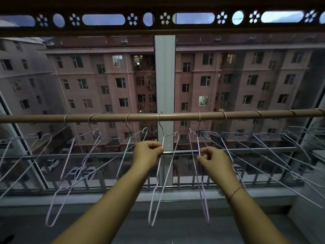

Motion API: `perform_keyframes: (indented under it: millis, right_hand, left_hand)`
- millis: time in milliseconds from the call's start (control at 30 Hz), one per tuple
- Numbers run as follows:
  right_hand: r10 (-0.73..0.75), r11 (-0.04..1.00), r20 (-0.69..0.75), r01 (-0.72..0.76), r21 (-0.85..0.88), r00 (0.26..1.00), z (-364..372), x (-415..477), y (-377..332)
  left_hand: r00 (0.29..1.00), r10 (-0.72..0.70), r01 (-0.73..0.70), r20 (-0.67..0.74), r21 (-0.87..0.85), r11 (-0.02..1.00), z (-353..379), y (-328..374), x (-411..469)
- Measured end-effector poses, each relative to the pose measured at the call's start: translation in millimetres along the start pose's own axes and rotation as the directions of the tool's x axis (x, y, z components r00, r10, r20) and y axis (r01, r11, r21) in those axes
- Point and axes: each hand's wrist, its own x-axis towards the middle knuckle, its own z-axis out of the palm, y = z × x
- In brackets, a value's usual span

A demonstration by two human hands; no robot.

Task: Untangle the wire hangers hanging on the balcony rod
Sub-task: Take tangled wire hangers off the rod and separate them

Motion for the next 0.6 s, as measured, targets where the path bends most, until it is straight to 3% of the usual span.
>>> perform_keyframes:
  millis: [600]
  right_hand:
    - [-0.002, 1.0, 0.033, 0.002, 0.003, 0.999, -2, -1, 3]
  left_hand:
    - [0.999, -0.024, 0.025, 0.032, -0.03, 0.999, 19, 6, -5]
